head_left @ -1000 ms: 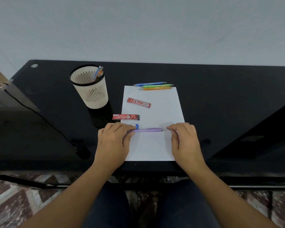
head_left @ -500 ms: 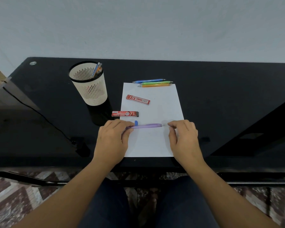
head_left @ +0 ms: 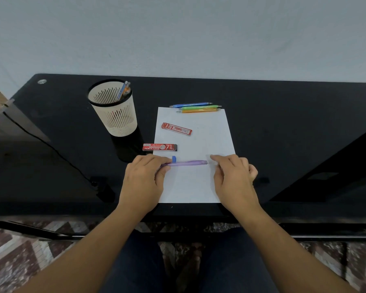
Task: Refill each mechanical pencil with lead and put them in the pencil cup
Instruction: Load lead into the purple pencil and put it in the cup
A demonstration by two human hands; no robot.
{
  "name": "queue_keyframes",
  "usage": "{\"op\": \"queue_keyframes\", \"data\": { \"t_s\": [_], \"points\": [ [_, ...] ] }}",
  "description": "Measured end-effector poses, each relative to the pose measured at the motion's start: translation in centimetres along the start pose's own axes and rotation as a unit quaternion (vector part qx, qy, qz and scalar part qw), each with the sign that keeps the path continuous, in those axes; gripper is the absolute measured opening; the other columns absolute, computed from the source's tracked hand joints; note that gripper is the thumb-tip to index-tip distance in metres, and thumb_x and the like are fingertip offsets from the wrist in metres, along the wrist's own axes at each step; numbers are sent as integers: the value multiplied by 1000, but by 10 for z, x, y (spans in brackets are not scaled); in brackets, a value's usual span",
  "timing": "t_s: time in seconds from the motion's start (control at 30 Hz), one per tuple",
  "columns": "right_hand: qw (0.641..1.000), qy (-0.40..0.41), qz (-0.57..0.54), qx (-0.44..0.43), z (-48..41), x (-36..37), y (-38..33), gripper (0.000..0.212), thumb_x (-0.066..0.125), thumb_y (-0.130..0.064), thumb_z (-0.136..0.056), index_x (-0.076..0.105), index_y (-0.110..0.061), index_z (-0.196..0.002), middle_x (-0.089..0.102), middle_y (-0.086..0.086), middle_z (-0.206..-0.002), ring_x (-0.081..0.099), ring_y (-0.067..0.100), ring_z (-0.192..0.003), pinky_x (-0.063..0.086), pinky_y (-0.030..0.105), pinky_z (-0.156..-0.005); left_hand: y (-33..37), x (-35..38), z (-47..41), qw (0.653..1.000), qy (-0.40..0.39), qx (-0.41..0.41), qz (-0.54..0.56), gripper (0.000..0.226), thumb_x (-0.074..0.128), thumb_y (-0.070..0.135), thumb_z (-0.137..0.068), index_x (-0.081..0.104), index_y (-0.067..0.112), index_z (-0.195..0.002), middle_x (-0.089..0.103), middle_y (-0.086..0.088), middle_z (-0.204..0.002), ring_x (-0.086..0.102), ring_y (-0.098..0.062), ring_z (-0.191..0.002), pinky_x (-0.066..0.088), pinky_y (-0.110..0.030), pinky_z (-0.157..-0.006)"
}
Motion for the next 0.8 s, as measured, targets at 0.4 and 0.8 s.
{"op": "queue_keyframes", "data": {
  "t_s": [0.4,0.8],
  "points": [
    [996,-17,-76,52,4,-3,-2,19,53,-15,-94,64,-19,-108,49,-8,-105,36,17,-105,35,24,-82,-1,1,0,1000,5,6,1,23,59,28,-93,68,22,-113,68,7,-108,54,-12,-101,37,-26,-89],
    [996,-36,-77,21,2,0,-1,28,51,-16,-96,61,-21,-122,52,-5,-113,41,22,-110,36,26,-83,0,1,0,1000,9,9,6,22,60,27,-93,69,21,-112,68,6,-106,55,-13,-98,44,-31,-86]
  ]
}}
Point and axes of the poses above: each hand's wrist, its own z-axis away from the middle knuckle, its own x-axis out of the palm, y = z × x, the point moved 1 cm from there along -z, towards the middle knuckle
